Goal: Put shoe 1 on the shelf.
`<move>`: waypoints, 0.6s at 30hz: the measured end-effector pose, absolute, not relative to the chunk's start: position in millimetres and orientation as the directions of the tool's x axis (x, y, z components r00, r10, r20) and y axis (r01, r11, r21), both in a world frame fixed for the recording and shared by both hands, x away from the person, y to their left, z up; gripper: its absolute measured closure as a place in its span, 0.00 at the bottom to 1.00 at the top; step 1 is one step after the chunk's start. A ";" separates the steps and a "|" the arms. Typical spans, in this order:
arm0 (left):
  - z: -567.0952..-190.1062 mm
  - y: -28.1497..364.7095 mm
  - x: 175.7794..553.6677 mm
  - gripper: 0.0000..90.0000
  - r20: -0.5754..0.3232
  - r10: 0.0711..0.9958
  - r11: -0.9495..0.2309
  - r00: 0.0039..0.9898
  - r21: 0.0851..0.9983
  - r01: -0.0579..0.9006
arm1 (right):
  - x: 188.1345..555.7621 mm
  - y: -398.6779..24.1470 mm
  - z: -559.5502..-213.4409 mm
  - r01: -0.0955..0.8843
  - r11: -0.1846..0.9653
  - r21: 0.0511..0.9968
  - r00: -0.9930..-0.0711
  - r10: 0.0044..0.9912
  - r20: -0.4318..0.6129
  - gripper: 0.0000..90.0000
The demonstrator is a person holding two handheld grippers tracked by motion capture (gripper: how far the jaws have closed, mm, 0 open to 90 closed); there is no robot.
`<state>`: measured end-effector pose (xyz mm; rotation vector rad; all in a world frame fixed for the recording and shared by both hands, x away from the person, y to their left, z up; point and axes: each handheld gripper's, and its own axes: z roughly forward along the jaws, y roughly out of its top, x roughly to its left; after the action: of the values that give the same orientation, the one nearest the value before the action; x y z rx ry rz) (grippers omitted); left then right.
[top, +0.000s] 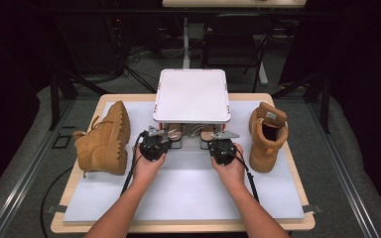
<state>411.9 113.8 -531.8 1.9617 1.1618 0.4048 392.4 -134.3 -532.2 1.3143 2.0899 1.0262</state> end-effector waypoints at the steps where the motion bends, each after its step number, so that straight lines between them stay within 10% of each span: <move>1: -532.4 112.9 412.2 1.00 -0.123 0.840 -0.252 0.528 0.773 0.582 | 393.4 -134.5 -533.4 0.555 0.265 0.788 -0.432 0.902 0.001 1.00; 18: -535.5 110.6 420.9 1.00 -0.131 0.852 -0.234 0.508 0.771 0.592 | 402.6 -136.0 -536.5 0.564 0.247 0.788 -0.405 0.914 0.004 1.00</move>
<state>420.9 110.6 -535.5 1.9424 1.1856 0.4071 402.6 -136.0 -536.5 1.3451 2.0630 1.0092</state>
